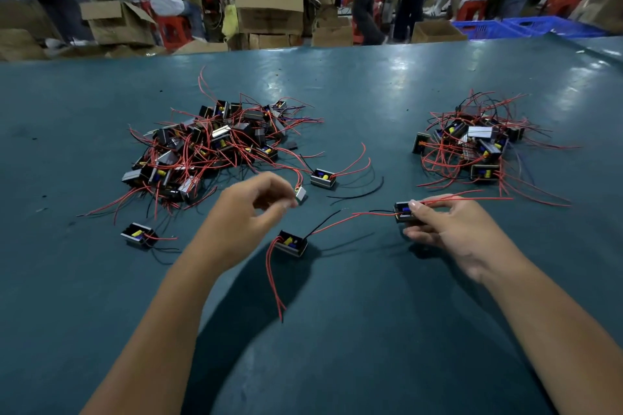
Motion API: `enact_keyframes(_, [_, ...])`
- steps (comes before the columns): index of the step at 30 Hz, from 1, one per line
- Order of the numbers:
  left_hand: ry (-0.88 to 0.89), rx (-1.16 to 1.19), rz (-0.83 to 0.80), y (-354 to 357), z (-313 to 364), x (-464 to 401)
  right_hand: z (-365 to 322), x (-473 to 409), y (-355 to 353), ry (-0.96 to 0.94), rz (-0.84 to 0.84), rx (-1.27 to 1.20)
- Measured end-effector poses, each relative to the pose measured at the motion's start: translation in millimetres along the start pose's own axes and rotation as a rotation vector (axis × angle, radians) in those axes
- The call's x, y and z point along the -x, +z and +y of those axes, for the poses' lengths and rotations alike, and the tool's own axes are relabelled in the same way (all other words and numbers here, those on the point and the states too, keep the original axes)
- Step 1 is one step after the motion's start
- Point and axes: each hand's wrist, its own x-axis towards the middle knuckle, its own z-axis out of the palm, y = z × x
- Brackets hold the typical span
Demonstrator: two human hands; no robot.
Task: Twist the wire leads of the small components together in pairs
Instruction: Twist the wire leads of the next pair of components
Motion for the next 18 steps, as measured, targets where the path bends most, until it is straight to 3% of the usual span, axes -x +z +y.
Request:
enact_keyframes(3, [0.002, -0.199, -0.317, -4, -10, 2, 2, -4, 0, 0.016, 0.011, -0.029])
enact_keyframes(5, [0.004, -0.18, -0.395, 0, -13, 2, 2, -6, -1, 0.016, 0.016, -0.019])
enact_keyframes(14, [0.002, -0.138, -0.362, 9, -13, 3, 5, -2, 0, -0.013, 0.046, 0.19])
enact_keyframes(18, [0.005, -0.172, -0.365, 8, -13, 2, 7, 0, -2, -0.109, 0.125, 0.539])
